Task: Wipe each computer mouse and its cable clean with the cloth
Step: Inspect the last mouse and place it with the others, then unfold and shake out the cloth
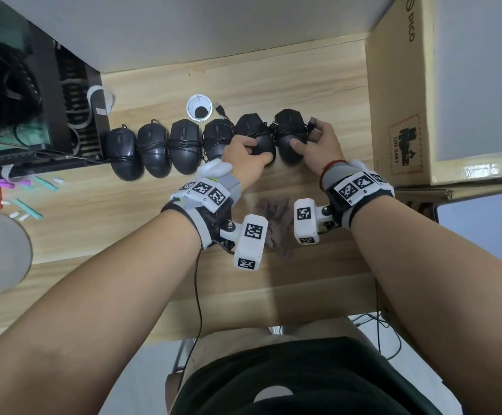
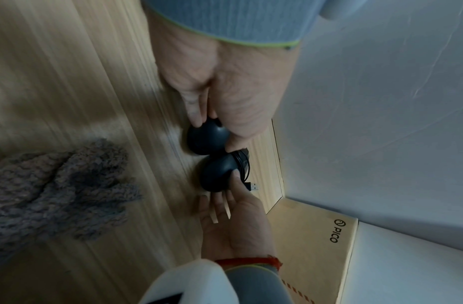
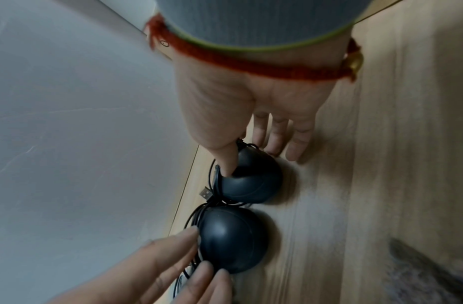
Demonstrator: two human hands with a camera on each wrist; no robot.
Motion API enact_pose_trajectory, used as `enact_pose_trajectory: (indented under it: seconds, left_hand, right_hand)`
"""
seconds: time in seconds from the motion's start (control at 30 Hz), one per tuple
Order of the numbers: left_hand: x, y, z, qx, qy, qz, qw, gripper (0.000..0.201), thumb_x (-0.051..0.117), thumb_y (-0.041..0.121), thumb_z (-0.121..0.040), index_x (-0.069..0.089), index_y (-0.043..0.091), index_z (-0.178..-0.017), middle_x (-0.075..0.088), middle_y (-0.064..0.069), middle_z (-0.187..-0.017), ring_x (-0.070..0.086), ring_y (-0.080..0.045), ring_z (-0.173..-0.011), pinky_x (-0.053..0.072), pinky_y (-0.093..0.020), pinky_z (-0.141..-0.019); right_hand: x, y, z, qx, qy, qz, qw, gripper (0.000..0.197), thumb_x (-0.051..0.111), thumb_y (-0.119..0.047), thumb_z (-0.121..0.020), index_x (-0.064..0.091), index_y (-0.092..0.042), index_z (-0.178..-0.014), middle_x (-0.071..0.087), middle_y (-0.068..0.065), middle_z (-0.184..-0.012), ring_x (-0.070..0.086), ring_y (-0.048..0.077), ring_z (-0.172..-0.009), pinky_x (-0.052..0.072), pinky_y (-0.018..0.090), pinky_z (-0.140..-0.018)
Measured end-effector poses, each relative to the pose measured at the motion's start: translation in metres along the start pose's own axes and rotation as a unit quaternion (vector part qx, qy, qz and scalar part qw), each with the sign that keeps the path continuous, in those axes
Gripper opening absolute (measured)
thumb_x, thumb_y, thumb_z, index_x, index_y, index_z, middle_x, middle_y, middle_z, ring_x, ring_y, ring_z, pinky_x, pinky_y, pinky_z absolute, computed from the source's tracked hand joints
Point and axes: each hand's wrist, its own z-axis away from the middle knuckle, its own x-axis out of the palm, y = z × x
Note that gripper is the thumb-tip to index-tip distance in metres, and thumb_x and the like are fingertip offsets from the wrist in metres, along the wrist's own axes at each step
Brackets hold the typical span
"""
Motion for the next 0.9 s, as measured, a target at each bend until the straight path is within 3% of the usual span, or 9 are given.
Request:
enact_pose_trajectory:
  seconds: [0.13, 0.23, 0.33, 0.43, 0.53, 0.63, 0.77, 0.83, 0.9]
  left_hand:
    - [-0.002, -0.003, 0.002, -0.002, -0.013, 0.012, 1.000, 0.033, 0.077, 0.025, -0.086, 0.060, 0.019, -0.114, 0.060, 0.002, -0.108, 0.059, -0.014, -0.097, 0.048, -0.027, -0.087]
    - [-0.007, -0.008, 0.006, -0.012, -0.035, 0.030, 0.999, 0.021, 0.078, 0.022, -0.085, 0.060, 0.024, -0.096, 0.067, 0.001, -0.100, 0.066, -0.018, -0.094, 0.057, -0.037, -0.088]
    - [-0.013, -0.019, 0.018, -0.013, -0.038, 0.033, 0.999, 0.022, 0.078, 0.017, -0.085, 0.058, 0.027, -0.084, 0.070, 0.000, -0.093, 0.070, -0.021, -0.090, 0.056, -0.034, -0.081]
    - [-0.018, -0.039, 0.034, -0.028, -0.041, 0.029, 0.998, 0.020, 0.077, 0.014, -0.087, 0.060, 0.024, -0.084, 0.068, -0.002, -0.089, 0.069, -0.020, -0.083, 0.053, -0.026, -0.072]
    - [-0.022, -0.063, 0.054, -0.055, -0.057, 0.026, 0.997, 0.016, 0.075, 0.010, -0.090, 0.066, 0.012, -0.102, 0.066, -0.003, -0.091, 0.062, -0.017, -0.078, 0.046, -0.020, -0.060]
    - [-0.025, -0.083, 0.077, -0.039, -0.080, 0.028, 0.996, 0.030, 0.069, -0.005, -0.088, 0.066, 0.007, -0.115, 0.063, -0.003, -0.091, 0.057, -0.017, -0.082, 0.044, -0.015, -0.061]
    - [-0.047, -0.095, 0.108, 0.085, -0.079, -0.046, 0.992, 0.064, 0.073, -0.006, -0.080, 0.057, 0.021, -0.136, 0.056, 0.000, -0.131, 0.054, -0.014, -0.112, 0.045, -0.018, -0.087]
    - [-0.062, -0.093, 0.127, 0.114, -0.097, -0.025, 0.988, 0.074, 0.076, -0.009, -0.077, 0.050, 0.018, -0.141, 0.061, 0.002, -0.117, 0.057, -0.010, -0.104, 0.045, -0.011, -0.086]
    - [-0.076, -0.087, 0.131, 0.114, -0.110, 0.003, 0.987, 0.066, 0.082, 0.000, -0.078, 0.054, 0.017, -0.136, 0.065, 0.003, -0.094, 0.059, -0.010, -0.087, 0.049, -0.017, -0.082]
  right_hand:
    - [-0.005, 0.004, 0.004, 0.024, 0.035, 0.056, 0.998, 0.064, 0.077, -0.026, -0.078, 0.041, -0.015, -0.130, 0.052, 0.011, -0.132, 0.054, 0.022, -0.120, 0.042, 0.033, -0.104]
    - [-0.013, 0.000, 0.020, 0.058, 0.053, 0.130, 0.988, 0.046, 0.075, -0.028, -0.079, 0.050, -0.014, -0.115, 0.058, 0.008, -0.120, 0.057, 0.026, -0.113, 0.044, 0.029, -0.092]
    - [-0.012, -0.001, 0.050, 0.085, -0.037, 0.241, 0.966, 0.024, 0.071, -0.031, -0.084, 0.063, -0.012, -0.096, 0.065, 0.009, -0.107, 0.061, 0.031, -0.109, 0.048, 0.032, -0.093]
    - [0.002, 0.018, 0.074, 0.084, -0.101, 0.373, 0.918, 0.054, 0.069, -0.048, -0.084, 0.063, -0.006, -0.117, 0.065, 0.010, -0.121, 0.060, 0.030, -0.115, 0.043, 0.028, -0.086]
    - [0.014, 0.040, 0.087, 0.077, -0.129, 0.433, 0.889, 0.048, 0.072, -0.045, -0.081, 0.067, -0.007, -0.110, 0.068, 0.009, -0.110, 0.065, 0.028, -0.103, 0.044, 0.027, -0.075]
    - [0.021, 0.041, 0.102, 0.047, -0.196, 0.396, 0.896, 0.034, 0.070, -0.041, -0.084, 0.071, -0.011, -0.098, 0.070, 0.007, -0.098, 0.065, 0.026, -0.097, 0.044, 0.027, -0.074]
    - [0.033, 0.016, 0.135, -0.042, -0.260, 0.214, 0.941, 0.018, 0.072, -0.025, -0.084, 0.063, -0.010, -0.077, 0.062, 0.004, -0.070, 0.060, 0.016, -0.065, 0.050, 0.027, -0.062]
    - [0.037, -0.006, 0.157, -0.076, -0.305, 0.151, 0.937, 0.017, 0.065, -0.016, -0.091, 0.059, -0.011, -0.076, 0.060, 0.005, -0.066, 0.057, 0.017, -0.057, 0.047, 0.026, -0.058]
    - [0.038, -0.029, 0.166, -0.124, -0.324, 0.151, 0.926, 0.016, 0.064, -0.016, -0.091, 0.058, -0.013, -0.077, 0.058, 0.002, -0.064, 0.055, 0.015, -0.058, 0.045, 0.025, -0.059]
